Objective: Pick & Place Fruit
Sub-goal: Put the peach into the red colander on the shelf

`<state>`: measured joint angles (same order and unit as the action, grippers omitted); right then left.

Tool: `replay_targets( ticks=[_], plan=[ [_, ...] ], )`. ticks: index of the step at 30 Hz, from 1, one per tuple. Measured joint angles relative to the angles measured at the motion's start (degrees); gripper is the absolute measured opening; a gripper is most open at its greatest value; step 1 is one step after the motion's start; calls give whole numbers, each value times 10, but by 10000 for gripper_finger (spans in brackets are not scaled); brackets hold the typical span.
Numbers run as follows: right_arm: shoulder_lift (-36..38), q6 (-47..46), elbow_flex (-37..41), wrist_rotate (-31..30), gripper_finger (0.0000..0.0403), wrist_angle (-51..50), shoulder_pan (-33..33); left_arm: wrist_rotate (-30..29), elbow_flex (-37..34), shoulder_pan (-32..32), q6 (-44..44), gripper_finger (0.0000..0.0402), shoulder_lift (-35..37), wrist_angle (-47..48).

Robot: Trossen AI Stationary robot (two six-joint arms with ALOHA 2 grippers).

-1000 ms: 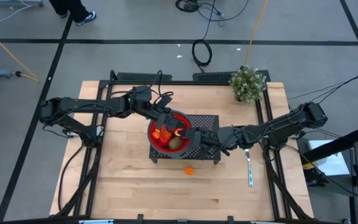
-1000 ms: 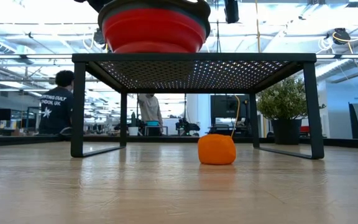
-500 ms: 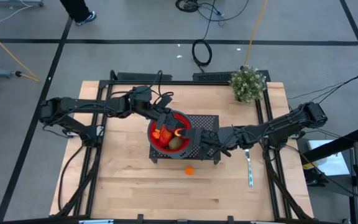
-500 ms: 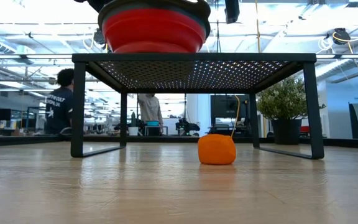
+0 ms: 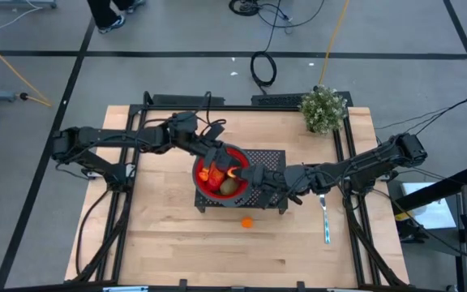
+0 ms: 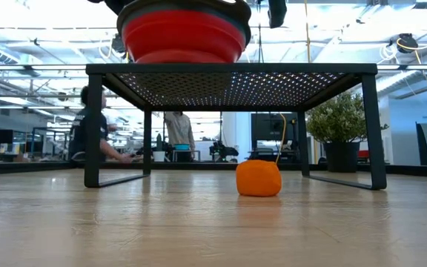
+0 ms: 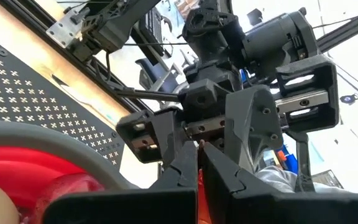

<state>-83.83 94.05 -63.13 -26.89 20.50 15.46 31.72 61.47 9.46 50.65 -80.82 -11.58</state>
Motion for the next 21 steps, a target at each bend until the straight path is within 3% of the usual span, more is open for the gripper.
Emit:
replay_targets(
  ticks=[14, 21],
  plan=[
    [0, -25, 0, -5, 147, 2, 0, 13, 0, 74, -26, 0, 0, -7],
    [0, -54, 0, -129, 150, 7, 0, 18, 0, 89, -41, 0, 4, -7]
  ],
)
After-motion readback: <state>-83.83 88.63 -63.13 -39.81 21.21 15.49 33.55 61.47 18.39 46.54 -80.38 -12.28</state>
